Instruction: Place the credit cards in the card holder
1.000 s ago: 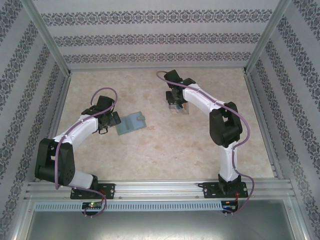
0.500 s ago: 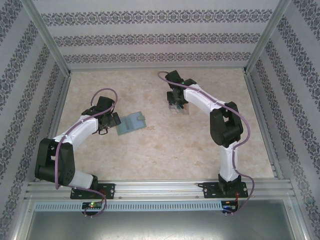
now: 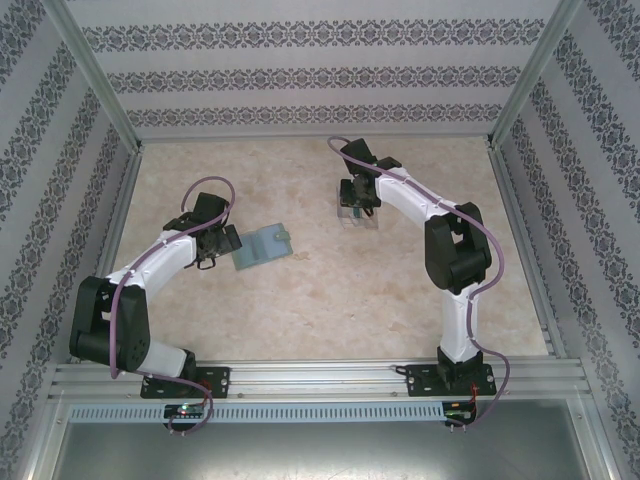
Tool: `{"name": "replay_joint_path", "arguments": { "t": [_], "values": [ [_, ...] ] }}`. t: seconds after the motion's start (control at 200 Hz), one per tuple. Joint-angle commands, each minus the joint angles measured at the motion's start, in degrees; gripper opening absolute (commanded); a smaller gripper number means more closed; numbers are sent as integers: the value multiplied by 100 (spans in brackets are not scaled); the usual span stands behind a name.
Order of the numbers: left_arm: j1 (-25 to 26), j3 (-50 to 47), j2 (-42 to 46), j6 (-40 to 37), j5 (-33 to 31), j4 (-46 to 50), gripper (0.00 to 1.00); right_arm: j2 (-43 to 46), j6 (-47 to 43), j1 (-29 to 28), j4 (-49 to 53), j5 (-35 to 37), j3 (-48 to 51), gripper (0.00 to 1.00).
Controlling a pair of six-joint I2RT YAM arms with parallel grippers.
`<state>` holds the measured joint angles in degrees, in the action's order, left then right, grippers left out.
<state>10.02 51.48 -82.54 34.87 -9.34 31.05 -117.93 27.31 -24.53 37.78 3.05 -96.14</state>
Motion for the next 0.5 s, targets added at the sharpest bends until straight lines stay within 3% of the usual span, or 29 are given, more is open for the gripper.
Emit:
{"name": "replay_joint_path", "arguments": {
  "t": [0.0,0.27,0.495],
  "values": [
    [-40,-10,112,-72,-151,15,99,-129,102,-34,-41,-258,-1,35],
    [-39,-10,132,-78,-138,7,99,-199,211,1,-49,-493,15,44],
    [-41,-17,146,-87,-153,13,99,-251,204,-7,-75,-627,34,42]
  ]
}}
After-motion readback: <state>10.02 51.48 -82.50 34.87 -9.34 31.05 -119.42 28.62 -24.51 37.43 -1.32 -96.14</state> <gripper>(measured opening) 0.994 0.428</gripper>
